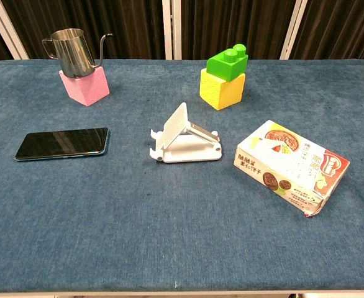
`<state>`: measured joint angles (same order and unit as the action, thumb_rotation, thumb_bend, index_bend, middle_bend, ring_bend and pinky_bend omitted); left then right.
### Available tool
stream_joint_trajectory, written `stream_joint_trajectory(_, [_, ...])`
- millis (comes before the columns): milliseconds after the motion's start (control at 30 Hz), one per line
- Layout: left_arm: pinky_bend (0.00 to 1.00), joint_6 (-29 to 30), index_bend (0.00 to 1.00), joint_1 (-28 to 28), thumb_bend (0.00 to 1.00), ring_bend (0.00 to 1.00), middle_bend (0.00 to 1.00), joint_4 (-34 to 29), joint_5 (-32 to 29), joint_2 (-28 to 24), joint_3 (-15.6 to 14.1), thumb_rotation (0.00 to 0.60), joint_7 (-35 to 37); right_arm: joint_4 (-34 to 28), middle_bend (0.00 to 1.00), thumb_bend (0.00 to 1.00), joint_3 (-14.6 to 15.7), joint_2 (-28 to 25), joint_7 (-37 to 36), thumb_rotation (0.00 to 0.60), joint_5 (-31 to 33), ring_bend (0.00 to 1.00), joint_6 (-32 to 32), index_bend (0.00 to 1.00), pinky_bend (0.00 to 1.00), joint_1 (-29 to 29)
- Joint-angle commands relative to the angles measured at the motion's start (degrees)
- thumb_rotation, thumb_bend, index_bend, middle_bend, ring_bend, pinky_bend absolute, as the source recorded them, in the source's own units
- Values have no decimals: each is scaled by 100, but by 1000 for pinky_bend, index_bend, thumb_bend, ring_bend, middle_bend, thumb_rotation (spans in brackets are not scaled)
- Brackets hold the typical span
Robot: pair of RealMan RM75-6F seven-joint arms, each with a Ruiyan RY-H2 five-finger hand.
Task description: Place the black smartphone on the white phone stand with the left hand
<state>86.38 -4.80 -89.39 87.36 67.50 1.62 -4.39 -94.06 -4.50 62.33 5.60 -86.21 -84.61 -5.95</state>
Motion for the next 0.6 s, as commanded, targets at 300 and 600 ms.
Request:
stream_joint_trajectory(300, [31, -876, 138, -725, 103, 53, 159, -684, -275, 142, 381, 600, -631, 15, 57, 311, -36, -84, -51, 600, 27, 0, 27, 0, 52, -26])
stream_joint_trajectory(600, [30, -2574, 139, -1838, 92, 56, 170, -872, -1655, 853, 711, 600, -1794, -16, 57, 311, -56, -107, -56, 600, 48, 0, 70, 0, 52, -62])
